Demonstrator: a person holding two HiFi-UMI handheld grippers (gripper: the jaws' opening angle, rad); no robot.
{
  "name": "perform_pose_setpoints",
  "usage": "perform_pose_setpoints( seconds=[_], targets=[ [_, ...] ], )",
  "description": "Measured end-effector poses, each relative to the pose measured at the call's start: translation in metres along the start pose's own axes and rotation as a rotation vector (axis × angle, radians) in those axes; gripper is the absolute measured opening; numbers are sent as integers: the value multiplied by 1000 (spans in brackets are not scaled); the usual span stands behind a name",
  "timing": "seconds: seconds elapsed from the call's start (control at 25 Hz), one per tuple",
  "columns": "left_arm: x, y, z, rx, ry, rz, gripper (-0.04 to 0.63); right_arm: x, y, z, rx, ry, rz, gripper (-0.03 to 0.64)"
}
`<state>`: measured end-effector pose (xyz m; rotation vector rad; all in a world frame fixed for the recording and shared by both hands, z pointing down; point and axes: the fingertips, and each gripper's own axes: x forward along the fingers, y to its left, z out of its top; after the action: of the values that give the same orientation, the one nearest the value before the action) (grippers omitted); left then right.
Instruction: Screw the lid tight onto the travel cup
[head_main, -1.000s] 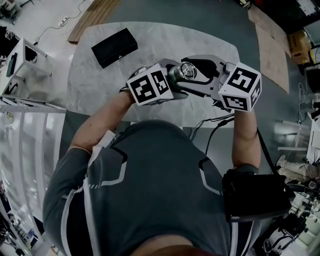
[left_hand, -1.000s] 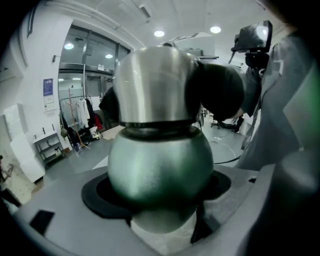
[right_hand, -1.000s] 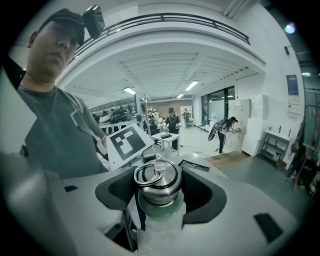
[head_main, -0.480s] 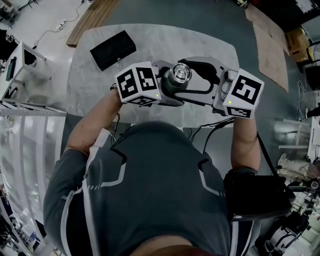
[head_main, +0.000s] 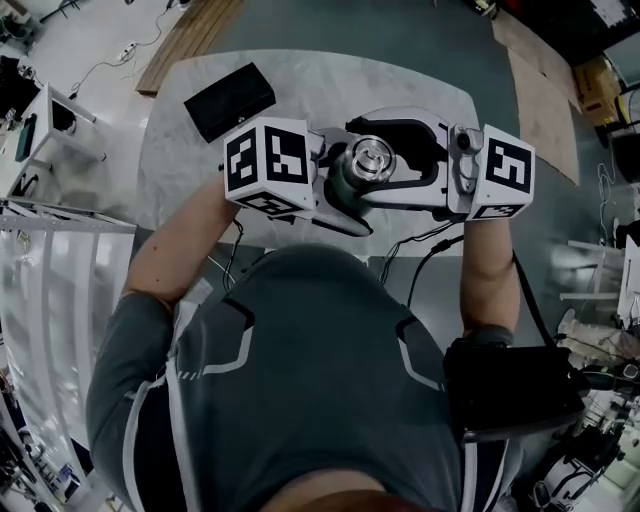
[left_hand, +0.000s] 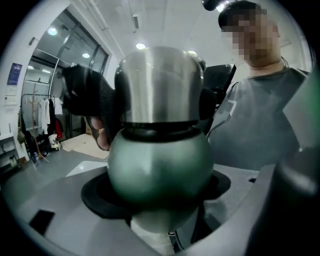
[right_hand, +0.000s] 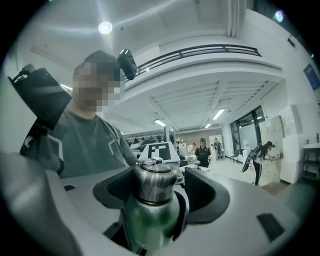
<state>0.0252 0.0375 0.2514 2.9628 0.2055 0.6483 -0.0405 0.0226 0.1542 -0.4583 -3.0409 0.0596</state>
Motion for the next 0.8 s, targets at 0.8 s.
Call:
perform_pose_setpoints(
  seconds=[0.8],
  targets=[
    [-11, 37, -15, -64, 45, 174, 397, -10, -28, -14, 32, -4, -268, 311]
  ],
)
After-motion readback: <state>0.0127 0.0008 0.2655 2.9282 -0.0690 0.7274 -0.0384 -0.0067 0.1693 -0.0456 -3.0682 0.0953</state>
